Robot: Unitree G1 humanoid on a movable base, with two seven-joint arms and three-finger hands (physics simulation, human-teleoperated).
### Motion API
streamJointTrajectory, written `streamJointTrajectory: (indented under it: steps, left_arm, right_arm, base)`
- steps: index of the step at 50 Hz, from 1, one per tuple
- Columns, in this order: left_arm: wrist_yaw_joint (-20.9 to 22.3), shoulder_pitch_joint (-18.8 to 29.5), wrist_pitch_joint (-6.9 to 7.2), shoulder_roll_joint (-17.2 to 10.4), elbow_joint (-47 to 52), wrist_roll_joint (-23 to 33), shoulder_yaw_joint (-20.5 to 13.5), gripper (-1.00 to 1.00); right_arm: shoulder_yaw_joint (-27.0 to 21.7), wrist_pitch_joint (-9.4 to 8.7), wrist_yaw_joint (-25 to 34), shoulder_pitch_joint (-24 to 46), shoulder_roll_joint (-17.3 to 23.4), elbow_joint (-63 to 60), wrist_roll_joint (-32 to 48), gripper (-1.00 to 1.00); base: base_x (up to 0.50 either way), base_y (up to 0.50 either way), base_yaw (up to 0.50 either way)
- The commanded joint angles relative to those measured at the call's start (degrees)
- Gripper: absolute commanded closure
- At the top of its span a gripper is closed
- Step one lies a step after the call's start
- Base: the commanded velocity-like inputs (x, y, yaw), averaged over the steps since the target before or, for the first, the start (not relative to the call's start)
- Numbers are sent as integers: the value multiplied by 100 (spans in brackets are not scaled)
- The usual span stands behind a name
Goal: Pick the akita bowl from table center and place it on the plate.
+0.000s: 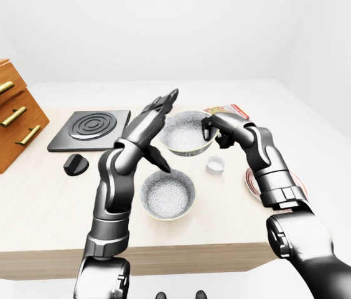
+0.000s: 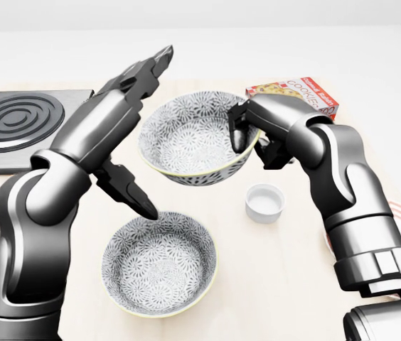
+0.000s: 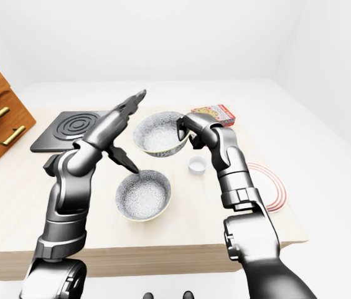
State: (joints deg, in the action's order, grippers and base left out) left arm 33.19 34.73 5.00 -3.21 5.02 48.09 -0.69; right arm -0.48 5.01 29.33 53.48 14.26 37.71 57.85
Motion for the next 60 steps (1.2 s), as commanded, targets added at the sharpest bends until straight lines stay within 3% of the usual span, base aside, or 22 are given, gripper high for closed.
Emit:
streamJointTrajectory:
  steps: [1, 4, 8, 13, 19, 36, 53, 60]
  left_arm:
    - [-982, 286, 0, -382, -221, -2384, -632, -100]
    - [-1559, 215, 0, -641, -582, -3025, -771, -100]
    - [-2033, 93, 0, -787, -527, -3665, -805, -100]
    - [-2206, -38, 0, -900, -270, -3927, -732, -100]
    - [-2276, -214, 0, -926, 273, -4053, -697, -100]
    - [-2242, -407, 0, -903, 377, -4041, -660, -100]
    - [-2228, -772, 0, -687, 502, -3961, -558, -100]
    - [-2220, -811, 0, -663, 492, -3936, -541, -100]
  right_arm:
    - [-202, -1, 172, -438, 223, -741, -1410, 100]
    - [-299, -142, 321, -754, 301, -1288, -1482, 100]
    - [-410, -393, 516, -1064, 397, -1940, -1533, 100]
    - [-528, -613, 707, -1367, 508, -2527, -1562, 100]
    - [-769, -1001, 963, -1839, 668, -3377, -1646, 100]
    - [-1309, -1001, 1006, -2889, 960, -4253, -1852, 100]
    - [-2408, -970, 892, -4542, 956, -5043, -2317, 100]
    - [-2549, -943, 739, -4579, 976, -4838, -2316, 100]
  base:
    - [0, 0, 0]
    - [0, 0, 0]
    - [0, 0, 0]
    - [0, 0, 0]
    - [0, 0, 0]
    - [0, 0, 0]
    - [0, 0, 0]
    - [0, 0, 0]
